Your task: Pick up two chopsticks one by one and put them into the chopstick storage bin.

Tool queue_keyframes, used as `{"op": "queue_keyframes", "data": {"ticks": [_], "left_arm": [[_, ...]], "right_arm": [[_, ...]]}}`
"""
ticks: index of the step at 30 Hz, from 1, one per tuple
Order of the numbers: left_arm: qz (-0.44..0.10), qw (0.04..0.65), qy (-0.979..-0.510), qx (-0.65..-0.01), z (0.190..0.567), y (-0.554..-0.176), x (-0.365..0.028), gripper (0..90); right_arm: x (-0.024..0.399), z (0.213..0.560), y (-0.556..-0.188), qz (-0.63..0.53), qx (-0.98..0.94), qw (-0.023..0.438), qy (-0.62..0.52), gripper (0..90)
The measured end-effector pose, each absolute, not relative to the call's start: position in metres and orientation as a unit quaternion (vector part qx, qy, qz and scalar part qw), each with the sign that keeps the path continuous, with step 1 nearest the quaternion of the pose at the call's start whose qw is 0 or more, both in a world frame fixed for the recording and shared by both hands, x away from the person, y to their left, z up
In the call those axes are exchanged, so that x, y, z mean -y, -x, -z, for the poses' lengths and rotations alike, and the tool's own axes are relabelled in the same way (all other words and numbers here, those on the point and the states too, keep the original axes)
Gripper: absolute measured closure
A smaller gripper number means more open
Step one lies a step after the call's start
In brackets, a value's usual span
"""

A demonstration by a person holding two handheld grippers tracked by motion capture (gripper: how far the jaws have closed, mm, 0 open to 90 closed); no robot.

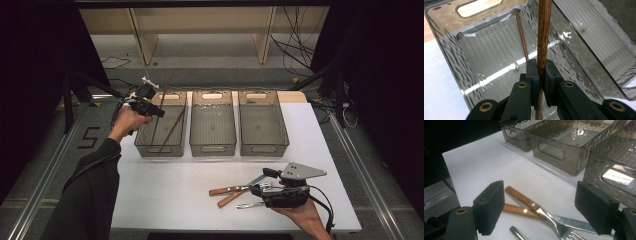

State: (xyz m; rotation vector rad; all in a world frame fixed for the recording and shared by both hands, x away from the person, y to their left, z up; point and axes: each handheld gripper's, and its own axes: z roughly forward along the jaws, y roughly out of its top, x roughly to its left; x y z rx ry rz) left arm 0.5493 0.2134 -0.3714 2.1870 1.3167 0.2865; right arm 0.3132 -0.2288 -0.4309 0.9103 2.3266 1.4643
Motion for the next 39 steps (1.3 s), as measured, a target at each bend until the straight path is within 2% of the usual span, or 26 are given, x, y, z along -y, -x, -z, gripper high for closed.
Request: {"op": "queue_keyframes", "data": {"ticks": [14, 23, 27, 32, 39], "left_arm": [[-0.093, 0.276, -0.813, -0.504, 0.39, -0.549, -0.216, 82.7], [-0.096, 0.303, -0.795, -0.517, 0.381, -0.54, -0.216, 46.6], [-0.099, 0.317, -0.795, -0.508, 0.373, -0.528, -0.211, 35.1], [-0.093, 0.365, -0.783, -0.494, 0.365, -0.505, -0.207, 28.4], [-0.096, 0.396, -0.785, -0.466, 0.366, -0.469, -0.198, 24.0]], "right_arm": [[0.228, 0.431, -0.313, -0.501, -0.799, 0.121, -0.31, 24.8], [0.228, 0.431, -0.313, -0.501, -0.799, 0.122, -0.309, 24.9], [0.229, 0.43, -0.313, -0.5, -0.801, 0.123, -0.307, 24.8], [0.232, 0.427, -0.314, -0.494, -0.804, 0.124, -0.306, 24.7], [0.237, 0.424, -0.317, -0.48, -0.814, 0.126, -0.303, 24.4]]}}
